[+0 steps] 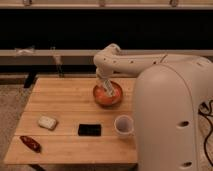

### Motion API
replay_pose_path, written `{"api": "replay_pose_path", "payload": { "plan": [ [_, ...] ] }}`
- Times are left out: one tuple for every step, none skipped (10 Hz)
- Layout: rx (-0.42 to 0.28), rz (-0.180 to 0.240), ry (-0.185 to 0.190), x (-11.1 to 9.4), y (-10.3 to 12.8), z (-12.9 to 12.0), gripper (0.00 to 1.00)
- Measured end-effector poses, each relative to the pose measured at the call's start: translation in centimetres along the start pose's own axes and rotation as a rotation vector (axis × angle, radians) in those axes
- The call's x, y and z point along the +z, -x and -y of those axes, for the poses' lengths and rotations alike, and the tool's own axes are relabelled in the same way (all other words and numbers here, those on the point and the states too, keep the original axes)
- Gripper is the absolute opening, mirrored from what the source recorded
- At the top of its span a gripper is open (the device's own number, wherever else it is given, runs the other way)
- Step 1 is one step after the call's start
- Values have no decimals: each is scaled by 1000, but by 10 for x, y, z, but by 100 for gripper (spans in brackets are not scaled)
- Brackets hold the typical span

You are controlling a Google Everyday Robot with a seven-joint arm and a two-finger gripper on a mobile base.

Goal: Place the bottle in the ceramic bowl

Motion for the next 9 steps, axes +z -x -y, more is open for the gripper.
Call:
{"api": "replay_pose_path", "payload": {
  "plan": [
    [-4, -24, -1, 8, 1, -1, 0],
    [-13, -53, -4, 16, 1, -3, 4],
    [-25, -74, -6, 23, 3, -6, 11],
    [-39, -98, -6, 30, 7, -10, 22],
    [-52, -118, -7, 34, 6, -11, 34],
    [-57, -127, -10, 35, 5, -10, 41],
    [-64, -143, -19, 37, 5, -10, 54],
    [-69, -159, -35, 38, 5, -10, 64],
    [-75, -176, -54, 39, 5, -10, 74]
  ]
}}
